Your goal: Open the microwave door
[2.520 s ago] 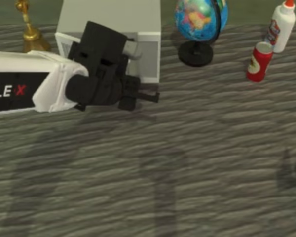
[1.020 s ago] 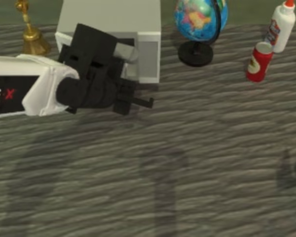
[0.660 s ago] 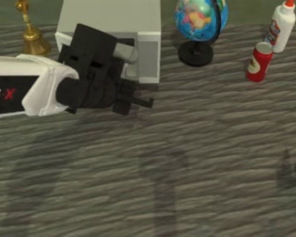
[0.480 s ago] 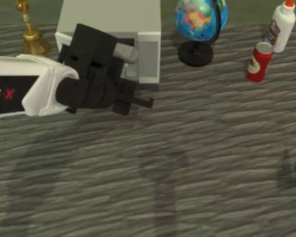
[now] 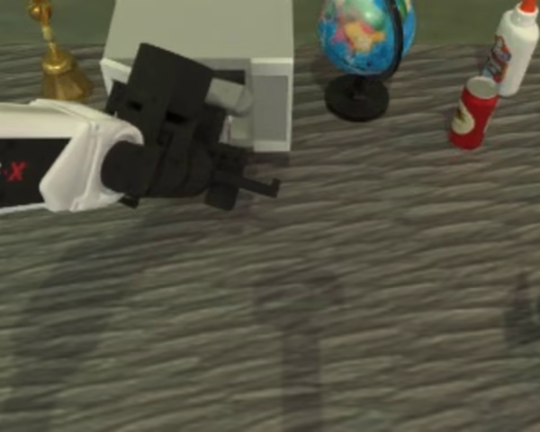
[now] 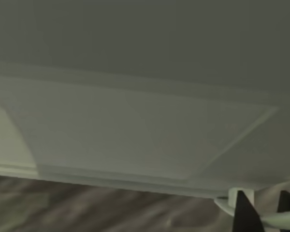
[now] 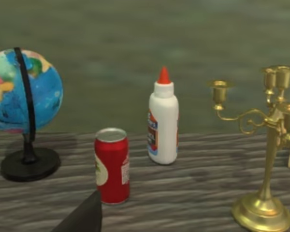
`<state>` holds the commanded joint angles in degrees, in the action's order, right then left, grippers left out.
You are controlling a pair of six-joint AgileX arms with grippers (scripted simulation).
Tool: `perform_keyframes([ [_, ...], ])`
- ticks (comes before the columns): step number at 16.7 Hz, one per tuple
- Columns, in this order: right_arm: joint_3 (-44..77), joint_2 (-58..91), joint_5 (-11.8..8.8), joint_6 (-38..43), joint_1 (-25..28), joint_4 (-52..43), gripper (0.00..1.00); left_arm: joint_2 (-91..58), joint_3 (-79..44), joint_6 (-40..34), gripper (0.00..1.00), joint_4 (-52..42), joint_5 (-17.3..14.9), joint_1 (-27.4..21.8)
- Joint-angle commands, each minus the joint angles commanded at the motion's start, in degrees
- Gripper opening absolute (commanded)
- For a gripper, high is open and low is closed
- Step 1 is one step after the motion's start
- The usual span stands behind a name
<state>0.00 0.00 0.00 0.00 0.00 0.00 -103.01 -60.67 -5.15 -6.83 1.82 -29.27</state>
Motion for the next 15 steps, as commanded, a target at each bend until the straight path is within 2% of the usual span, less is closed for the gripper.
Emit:
perform_keyframes([
  [7, 0.0, 0.0, 0.0, 0.0, 0.0, 0.0, 1.0, 1.95, 2.44, 4.11, 0.0, 0.55, -2.85, 1.86],
  [15, 0.0, 0.0, 0.0, 0.0, 0.0, 0.0, 1.0, 1.95, 2.44, 4.11, 0.0, 0.55, -2.86, 1.86],
])
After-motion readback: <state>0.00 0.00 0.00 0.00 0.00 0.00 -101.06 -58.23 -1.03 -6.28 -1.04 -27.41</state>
